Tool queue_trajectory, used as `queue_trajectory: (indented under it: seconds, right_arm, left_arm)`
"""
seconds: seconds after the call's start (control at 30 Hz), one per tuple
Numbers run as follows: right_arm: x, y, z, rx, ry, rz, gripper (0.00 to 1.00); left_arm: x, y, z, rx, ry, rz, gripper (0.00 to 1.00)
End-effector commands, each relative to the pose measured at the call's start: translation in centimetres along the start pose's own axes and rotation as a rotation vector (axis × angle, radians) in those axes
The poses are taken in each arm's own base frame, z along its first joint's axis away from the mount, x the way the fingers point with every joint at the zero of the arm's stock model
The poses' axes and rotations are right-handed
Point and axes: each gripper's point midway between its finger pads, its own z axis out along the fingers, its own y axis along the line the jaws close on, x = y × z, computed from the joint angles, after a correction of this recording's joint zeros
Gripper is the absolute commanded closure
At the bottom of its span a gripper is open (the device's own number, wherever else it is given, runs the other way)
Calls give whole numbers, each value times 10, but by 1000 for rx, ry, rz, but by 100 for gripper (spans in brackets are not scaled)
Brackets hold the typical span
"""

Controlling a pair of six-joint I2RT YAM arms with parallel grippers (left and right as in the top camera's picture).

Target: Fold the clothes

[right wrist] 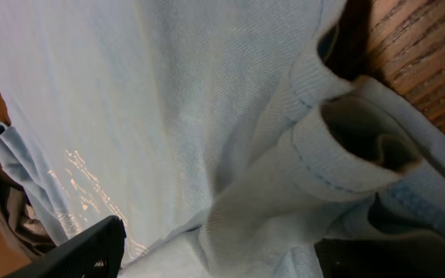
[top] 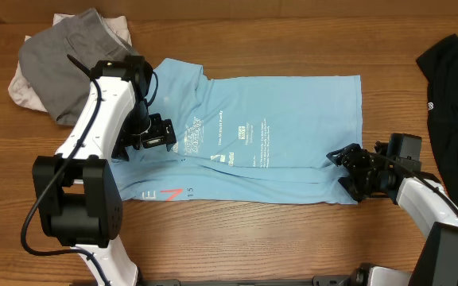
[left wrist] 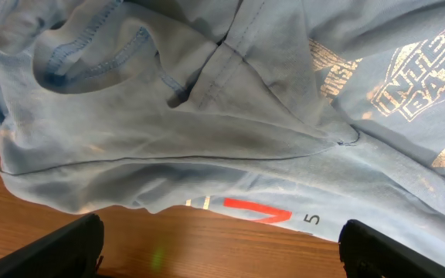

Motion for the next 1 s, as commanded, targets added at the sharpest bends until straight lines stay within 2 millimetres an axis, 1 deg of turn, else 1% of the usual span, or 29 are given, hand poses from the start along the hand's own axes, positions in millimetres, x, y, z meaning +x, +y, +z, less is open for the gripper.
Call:
queue_trajectory:
  seconds: [0.0, 0.17, 0.3, 0.43, 0.57, 0.67, 0.97]
  right_arm:
    - [5, -30, 8, 117, -1, 52, 17]
    - [0, -52, 4, 234, -54, 114, 17]
    - [-2, -64, -4, 303, -101, 165, 17]
    - [-3, -56, -15, 288, -125, 154, 16]
    - [-3, -47, -34, 279, -164, 142, 15]
    - [-2, -39, -41, 248, -177, 130, 15]
    - [5, -31, -40, 202, -141, 129, 16]
  left_arm:
    - [-3, -3, -11, 21, -35, 25, 0]
    - [-3, -3, -11, 21, -35, 28, 0]
    - [-3, -3, -11, 20, -36, 28, 0]
    - [-4, 0, -11, 3, -42, 28, 0]
    - [-4, 1, -11, 0, -44, 27, 0]
    - [-4, 0, -11, 1, -44, 27, 0]
    - [-5, 0, -11, 2, -47, 27, 0]
